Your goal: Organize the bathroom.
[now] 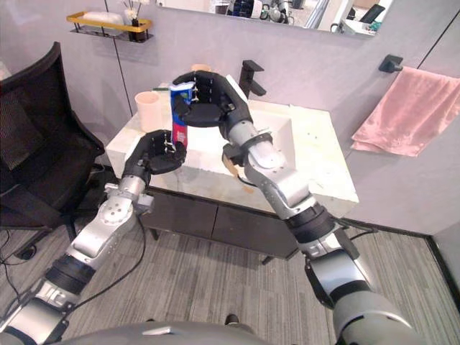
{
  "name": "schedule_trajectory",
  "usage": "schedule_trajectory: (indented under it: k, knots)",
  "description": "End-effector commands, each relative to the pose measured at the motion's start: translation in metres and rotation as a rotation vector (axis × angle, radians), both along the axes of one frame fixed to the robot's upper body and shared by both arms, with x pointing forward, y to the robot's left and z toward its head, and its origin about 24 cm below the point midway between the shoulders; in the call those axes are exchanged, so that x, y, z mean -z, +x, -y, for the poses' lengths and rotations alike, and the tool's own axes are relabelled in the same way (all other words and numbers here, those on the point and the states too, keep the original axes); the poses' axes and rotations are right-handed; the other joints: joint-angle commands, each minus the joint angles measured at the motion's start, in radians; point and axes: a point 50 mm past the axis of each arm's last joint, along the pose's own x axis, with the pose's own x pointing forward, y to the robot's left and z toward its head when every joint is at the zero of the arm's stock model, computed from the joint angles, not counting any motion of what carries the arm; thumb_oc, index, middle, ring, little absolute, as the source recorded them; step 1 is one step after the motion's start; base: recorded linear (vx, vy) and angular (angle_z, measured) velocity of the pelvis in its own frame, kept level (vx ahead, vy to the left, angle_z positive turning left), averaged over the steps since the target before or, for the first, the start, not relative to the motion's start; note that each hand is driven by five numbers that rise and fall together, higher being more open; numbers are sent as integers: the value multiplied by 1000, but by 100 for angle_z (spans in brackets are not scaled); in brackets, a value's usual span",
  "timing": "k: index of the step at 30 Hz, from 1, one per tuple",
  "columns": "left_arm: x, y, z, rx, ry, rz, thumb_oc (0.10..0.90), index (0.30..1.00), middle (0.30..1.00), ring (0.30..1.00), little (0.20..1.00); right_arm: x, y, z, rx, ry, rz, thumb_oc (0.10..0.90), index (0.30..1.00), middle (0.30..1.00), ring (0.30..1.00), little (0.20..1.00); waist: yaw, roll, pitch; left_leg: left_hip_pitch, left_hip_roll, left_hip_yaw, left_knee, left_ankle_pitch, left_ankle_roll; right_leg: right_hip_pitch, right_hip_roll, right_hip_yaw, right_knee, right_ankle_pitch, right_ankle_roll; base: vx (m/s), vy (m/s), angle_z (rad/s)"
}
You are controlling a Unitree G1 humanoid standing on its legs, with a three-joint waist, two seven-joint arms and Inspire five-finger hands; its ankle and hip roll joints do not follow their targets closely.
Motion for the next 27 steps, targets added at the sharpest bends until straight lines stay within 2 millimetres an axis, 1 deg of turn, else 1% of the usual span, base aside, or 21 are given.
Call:
schedule_trajectory:
  k: [1,3,4,5,6,8,9,10,11,13,14,15,16,17,19,21,22,23,24,26,27]
  knots:
    - [-67,5,-21,-100,-87,353,800,900,900,900,900,-92,-11,2,24,46,441,400,300,300,300,300,57,11,-47,32,-60,-57,4,-125,41,20,-28,-3,14,-44,39,-37,99,22]
    - [-65,-1,-28,-95,-87,354,800,900,900,900,900,-100,-10,11,96,36,498,400,300,300,300,300,82,3,-41,23,-71,-79,4,-124,48,21,-49,-15,34,-27,44,-34,83,29]
    - [-65,-2,-29,-96,-88,355,800,900,900,900,900,-101,-10,12,105,36,506,400,300,300,300,300,85,1,-40,22,-73,-84,4,-124,49,21,-52,-16,38,-23,46,-34,98,35]
    - [-65,-6,-33,-91,-89,360,800,900,900,900,900,-105,-9,18,151,38,542,400,300,300,300,300,102,-4,-35,17,-84,-102,4,-123,57,17,-68,-23,67,-2,49,-22,73,35]
    - [-65,-6,-33,-91,-88,360,800,900,900,900,900,-105,-9,18,154,39,545,400,300,300,300,300,102,-5,-35,15,-86,-105,4,-122,59,16,-71,-24,71,-2,50,-31,103,38]
    - [-65,-12,-38,-69,-87,366,800,900,900,900,900,-111,-9,29,238,29,615,400,300,300,300,300,127,-14,-25,3,-104,-140,5,-117,73,7,-106,-24,137,51,56,-24,86,52]
    - [-65,-13,-40,-67,-86,366,800,900,900,900,900,-112,-9,31,252,26,628,400,300,300,300,300,131,-15,-23,0,-106,-146,6,-116,75,4,-112,-23,148,61,57,-11,79,58]
    - [-64,-16,-42,-55,-84,367,800,900,900,900,900,-114,-7,39,299,26,644,400,300,300,300,300,142,-17,-15,-7,-113,-165,8,-110,80,-6,-141,-16,195,110,62,-4,65,49]
    - [-64,-17,-43,-54,-85,365,800,900,900,900,900,-115,-7,41,307,28,644,400,300,300,300,300,144,-18,-13,-9,-115,-170,8,-108,82,-11,-149,-15,208,123,65,13,79,67]
    - [-63,-19,-46,-44,-86,356,800,900,900,900,900,-118,-7,50,372,32,682,400,300,300,300,300,152,-10,-2,-9,-114,-189,12,-102,86,-33,-171,-9,284,173,69,54,80,83]
    - [-62,-19,-48,-43,-84,351,800,900,900,900,900,-121,-8,57,401,38,698,400,300,300,300,300,150,-5,3,-6,-116,-207,12,-102,89,-53,-168,12,334,188,68,108,88,87]
    - [-59,-20,-48,-41,-84,339,800,900,900,900,900,-125,-8,62,428,39,716,400,300,300,300,300,141,1,7,0,-116,-229,10,-103,91,-78,-134,54,365,183,58,102,71,83]
    - [-58,-20,-48,-36,-85,333,800,900,900,900,900,-127,-8,63,439,36,721,400,300,300,300,300,136,2,7,2,-118,-237,8,-104,92,-89,-115,70,370,174,54,180,74,82]
    - [-52,-19,-46,-24,-90,304,800,900,900,900,900,-135,-8,69,478,37,735,400,300,300,300,300,118,1,6,11,-130,-268,4,-104,97,-133,-48,107,368,143,37,160,45,71]
    - [-48,-20,-46,-26,-87,291,800,900,900,900,900,-141,-8,73,505,36,764,400,300,300,300,300,108,-2,6,18,-136,-282,4,-111,97,-160,-16,110,342,123,30,158,8,66]
    - [-41,-23,-49,-33,-79,269,800,900,900,900,900,-150,-11,82,543,48,824,400,300,300,300,300,95,-7,10,35,-144,-296,4,-125,93,-189,36,112,255,84,25,175,-35,53]
    - [-39,-24,-50,-36,-80,262,800,900,900,900,900,-152,-12,84,552,52,837,400,300,300,300,300,91,-9,12,40,-149,-300,4,-129,93,-198,52,115,227,77,25,338,-64,33]
    - [-34,-27,-52,-34,-79,243,800,900,900,900,900,-160,-17,94,619,58,920,400,300,300,300,300,74,-11,23,73,-175,-341,4,-146,99,-254,126,122,114,72,25,288,-57,33]
    - [-34,-27,-52,-31,-80,241,800,900,900,900,900,-161,-18,95,632,58,940,400,300,300,300,300,71,-10,26,79,-176,-350,4,-149,101,-260,135,119,103,75,24,337,-84,32]
    - [-31,-29,-50,-16,-71,242,800,900,900,900,900,-166,-20,97,693,72,984,400,300,300,300,300,66,-9,43,111,-185,-372,4,-164,109,-308,152,108,92,116,27,226,-113,46]
    - [-31,-29,-51,-9,-70,239,800,900,900,900,900,-166,-20,99,717,77,991,400,300,300,300,300,65,-14,44,113,-194,-383,4,-170,115,-298,150,119,79,120,18,194,-159,68]
